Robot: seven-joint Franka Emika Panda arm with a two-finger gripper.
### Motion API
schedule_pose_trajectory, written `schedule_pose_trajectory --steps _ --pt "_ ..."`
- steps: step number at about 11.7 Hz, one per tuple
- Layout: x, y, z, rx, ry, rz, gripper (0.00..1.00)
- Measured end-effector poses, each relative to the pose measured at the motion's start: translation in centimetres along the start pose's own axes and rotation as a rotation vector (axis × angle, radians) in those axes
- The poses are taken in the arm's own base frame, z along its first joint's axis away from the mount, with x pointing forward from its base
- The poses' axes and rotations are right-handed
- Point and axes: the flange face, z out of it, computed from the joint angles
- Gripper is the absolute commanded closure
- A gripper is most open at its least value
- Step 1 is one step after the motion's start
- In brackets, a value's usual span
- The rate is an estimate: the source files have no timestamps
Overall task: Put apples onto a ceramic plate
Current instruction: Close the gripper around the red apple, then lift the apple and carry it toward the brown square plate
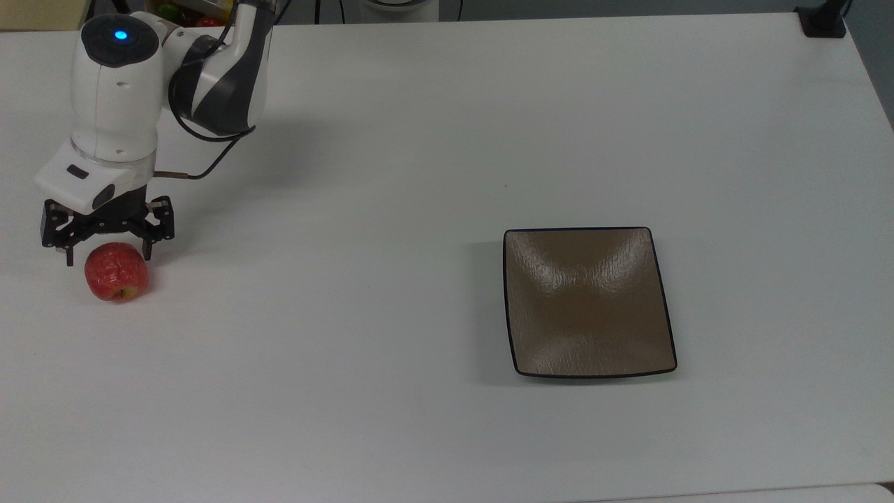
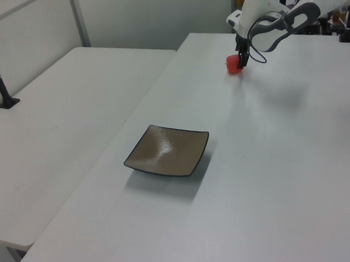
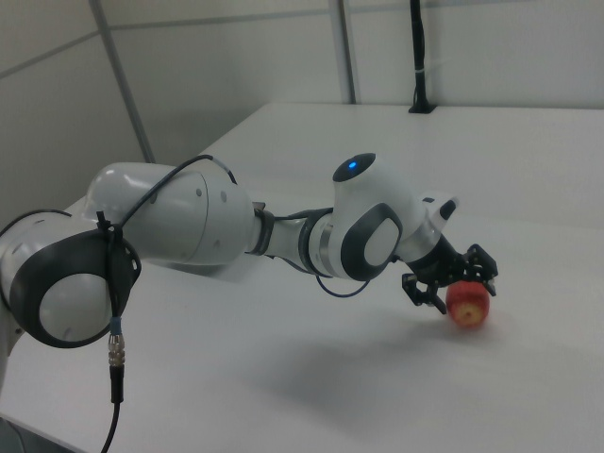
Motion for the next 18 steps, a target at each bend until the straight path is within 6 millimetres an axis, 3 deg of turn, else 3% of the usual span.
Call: schedule_pose_trajectory --steps 7,9,11,14,18 --pt "0.4 0.1 0.4 -0.023 0.032 -0.003 0.55" --pt "1.3 0.5 -0.7 -0.036 0.056 -0.001 0.55" --pt "3.5 0.1 -3.5 -0.047 0.106 0.021 0.55" --pt "8.3 -3.4 -8.8 -0.024 0.171 0.084 0.55" --pt "12.7 -9.8 -12.8 0.059 0.182 0.105 0.55"
